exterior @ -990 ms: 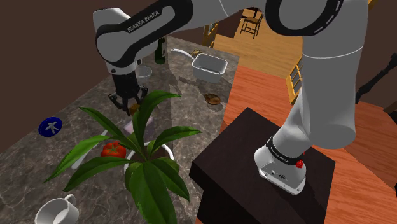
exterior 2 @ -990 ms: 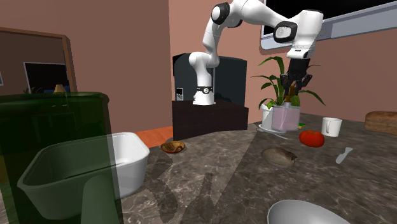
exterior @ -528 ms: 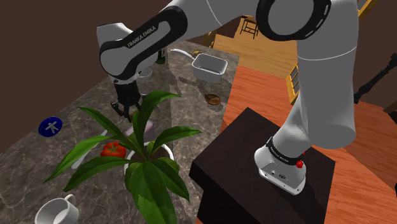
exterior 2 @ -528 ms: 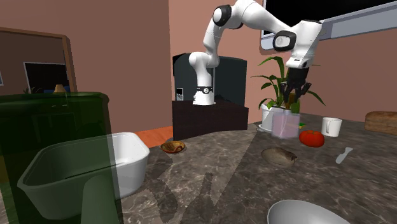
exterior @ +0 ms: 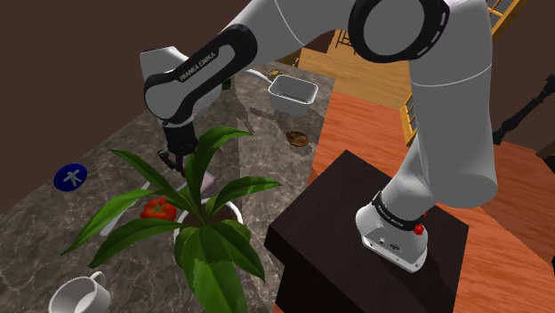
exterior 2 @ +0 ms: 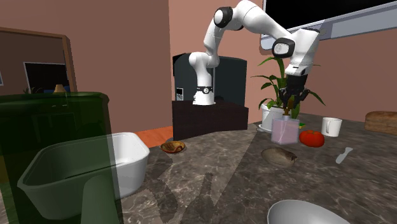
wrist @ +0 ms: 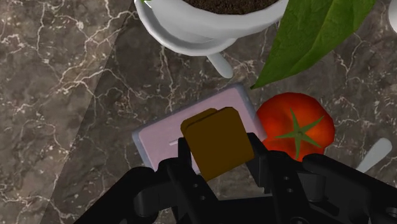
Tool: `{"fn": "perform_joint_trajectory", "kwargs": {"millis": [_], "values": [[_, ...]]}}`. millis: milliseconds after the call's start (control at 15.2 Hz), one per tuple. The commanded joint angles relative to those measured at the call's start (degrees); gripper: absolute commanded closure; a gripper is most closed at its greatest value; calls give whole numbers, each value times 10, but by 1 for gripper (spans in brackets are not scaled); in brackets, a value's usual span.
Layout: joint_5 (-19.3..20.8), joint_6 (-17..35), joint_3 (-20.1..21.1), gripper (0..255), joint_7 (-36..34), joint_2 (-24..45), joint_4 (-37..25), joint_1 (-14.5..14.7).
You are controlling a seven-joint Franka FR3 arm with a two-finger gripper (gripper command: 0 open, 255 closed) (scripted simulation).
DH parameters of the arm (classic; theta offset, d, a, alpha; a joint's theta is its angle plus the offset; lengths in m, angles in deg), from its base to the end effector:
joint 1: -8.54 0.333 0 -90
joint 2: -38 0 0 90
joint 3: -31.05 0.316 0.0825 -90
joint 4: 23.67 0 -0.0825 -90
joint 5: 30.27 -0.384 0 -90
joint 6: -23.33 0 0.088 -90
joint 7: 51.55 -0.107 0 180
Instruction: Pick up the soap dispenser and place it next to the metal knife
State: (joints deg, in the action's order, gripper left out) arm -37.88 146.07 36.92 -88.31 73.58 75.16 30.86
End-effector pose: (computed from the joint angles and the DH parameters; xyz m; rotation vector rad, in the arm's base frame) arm 0.5711 0.3067 0.2121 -3.0612 0.3783 0.4017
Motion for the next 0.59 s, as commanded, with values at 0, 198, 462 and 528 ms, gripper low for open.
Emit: {"fn": "perform_joint_trajectory", "kwargs": {"millis": [0, 198, 462, 528], "values": [[0, 1, 0, 255, 0, 1, 0, 0], [0, 1, 0, 255, 0, 1, 0, 0], [0, 1, 0, 0, 0, 1, 0, 0], [0, 1, 0, 0, 0, 1, 0, 0]]}}
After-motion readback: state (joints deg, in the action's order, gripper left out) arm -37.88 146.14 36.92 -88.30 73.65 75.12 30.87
